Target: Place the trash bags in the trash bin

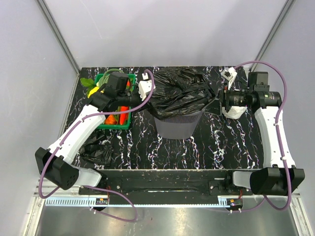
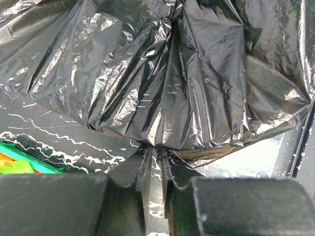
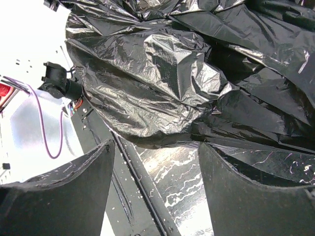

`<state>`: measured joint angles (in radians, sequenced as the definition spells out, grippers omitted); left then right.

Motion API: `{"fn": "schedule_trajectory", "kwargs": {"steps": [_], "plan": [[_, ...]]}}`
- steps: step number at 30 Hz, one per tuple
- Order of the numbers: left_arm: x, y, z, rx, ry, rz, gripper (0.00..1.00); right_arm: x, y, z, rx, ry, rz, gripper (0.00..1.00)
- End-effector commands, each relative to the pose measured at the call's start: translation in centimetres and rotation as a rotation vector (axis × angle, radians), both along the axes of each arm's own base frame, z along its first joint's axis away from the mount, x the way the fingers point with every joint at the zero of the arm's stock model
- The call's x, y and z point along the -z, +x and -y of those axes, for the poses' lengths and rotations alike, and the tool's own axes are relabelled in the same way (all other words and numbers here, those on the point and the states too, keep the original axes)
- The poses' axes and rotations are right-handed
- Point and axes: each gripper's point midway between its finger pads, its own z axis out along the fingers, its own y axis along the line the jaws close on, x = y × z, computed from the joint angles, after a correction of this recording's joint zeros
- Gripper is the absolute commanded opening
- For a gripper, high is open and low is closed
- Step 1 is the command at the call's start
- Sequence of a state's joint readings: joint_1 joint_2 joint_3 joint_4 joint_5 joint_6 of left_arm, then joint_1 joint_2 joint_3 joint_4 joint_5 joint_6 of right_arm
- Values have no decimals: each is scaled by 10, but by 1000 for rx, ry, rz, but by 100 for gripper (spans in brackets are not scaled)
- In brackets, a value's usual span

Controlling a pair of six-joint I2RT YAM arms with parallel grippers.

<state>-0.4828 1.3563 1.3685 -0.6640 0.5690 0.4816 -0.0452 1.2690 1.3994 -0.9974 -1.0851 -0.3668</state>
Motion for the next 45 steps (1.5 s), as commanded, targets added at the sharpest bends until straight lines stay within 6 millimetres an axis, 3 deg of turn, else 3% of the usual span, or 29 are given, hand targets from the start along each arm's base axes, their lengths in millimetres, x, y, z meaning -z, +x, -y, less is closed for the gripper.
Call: {"fn": "schedule_trajectory", "kwargs": {"steps": [1,21,37,45], "plan": [[-28,2,0,1,-31,87,17,-10,2,-7,-13,20,45,71],[-26,1,0,7,-29,87,16,-8,-3,-4,17,-7,59,16],[-30,-1,-3,-3,-32,96,16,-11,-21,-4,8,-10,76,6],[-29,-4,-2,1,-34,91,16,4,-28,-5,-1,-15,54,3]]}}
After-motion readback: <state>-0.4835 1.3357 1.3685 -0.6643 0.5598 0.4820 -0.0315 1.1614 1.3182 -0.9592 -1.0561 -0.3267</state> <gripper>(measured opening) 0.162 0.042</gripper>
